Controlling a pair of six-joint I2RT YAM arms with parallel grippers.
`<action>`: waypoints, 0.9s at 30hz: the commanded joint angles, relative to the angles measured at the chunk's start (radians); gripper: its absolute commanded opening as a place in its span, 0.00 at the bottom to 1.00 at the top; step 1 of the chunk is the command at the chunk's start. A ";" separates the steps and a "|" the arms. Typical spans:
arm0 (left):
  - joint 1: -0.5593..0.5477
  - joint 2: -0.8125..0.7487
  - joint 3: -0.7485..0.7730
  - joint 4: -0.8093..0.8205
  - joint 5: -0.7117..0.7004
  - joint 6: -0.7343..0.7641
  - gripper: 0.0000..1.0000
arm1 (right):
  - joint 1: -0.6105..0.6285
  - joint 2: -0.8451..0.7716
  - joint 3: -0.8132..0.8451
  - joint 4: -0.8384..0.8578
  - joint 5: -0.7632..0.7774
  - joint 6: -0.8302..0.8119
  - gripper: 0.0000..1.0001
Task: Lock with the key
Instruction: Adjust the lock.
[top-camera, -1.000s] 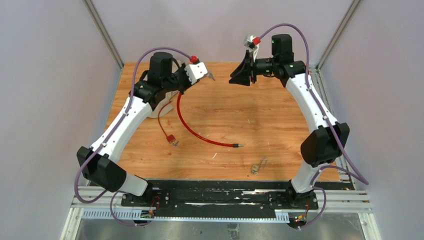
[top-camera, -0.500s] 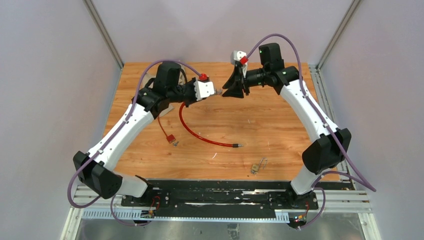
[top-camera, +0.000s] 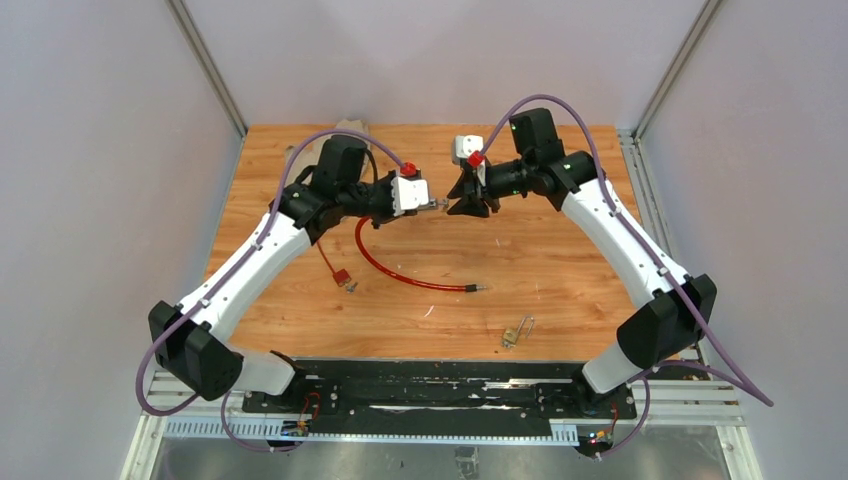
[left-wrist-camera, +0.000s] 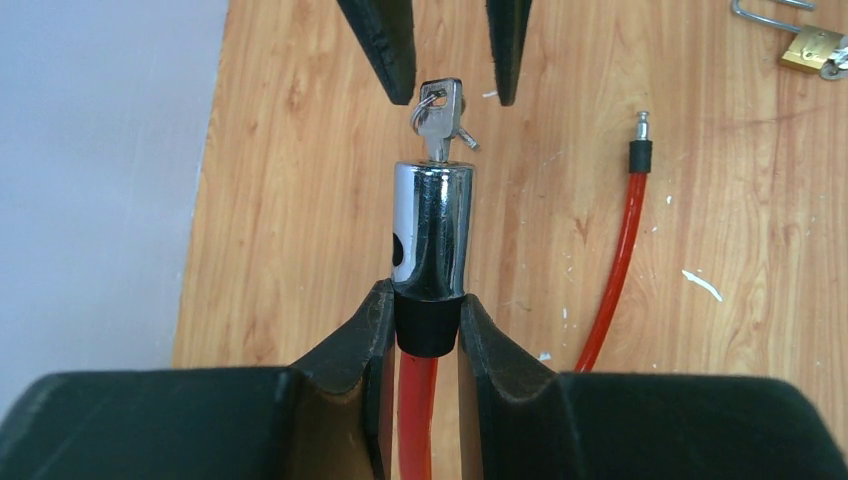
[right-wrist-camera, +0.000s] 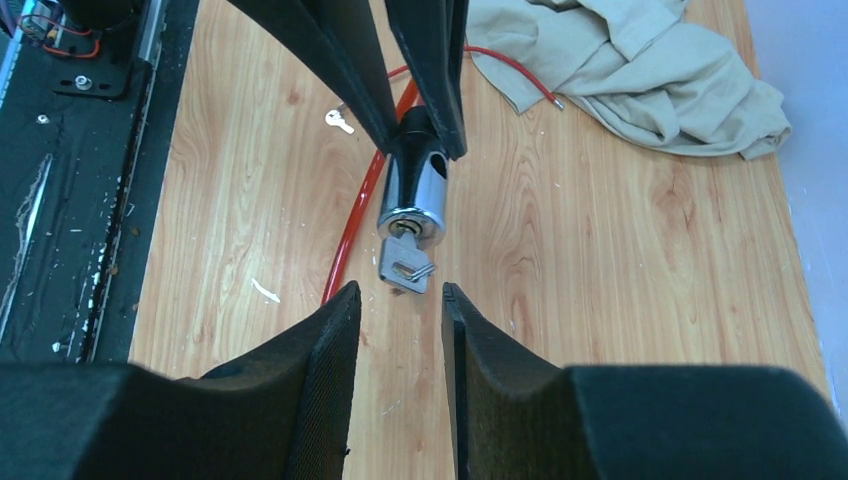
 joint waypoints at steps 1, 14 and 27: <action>-0.014 -0.025 -0.022 0.009 0.053 -0.003 0.00 | 0.021 -0.017 -0.010 0.016 0.051 -0.010 0.36; -0.036 -0.009 -0.034 0.013 0.063 -0.011 0.00 | 0.049 -0.036 -0.055 0.029 0.068 -0.018 0.35; -0.040 -0.014 -0.063 0.030 0.033 0.004 0.00 | 0.056 -0.055 -0.094 0.081 0.083 0.085 0.22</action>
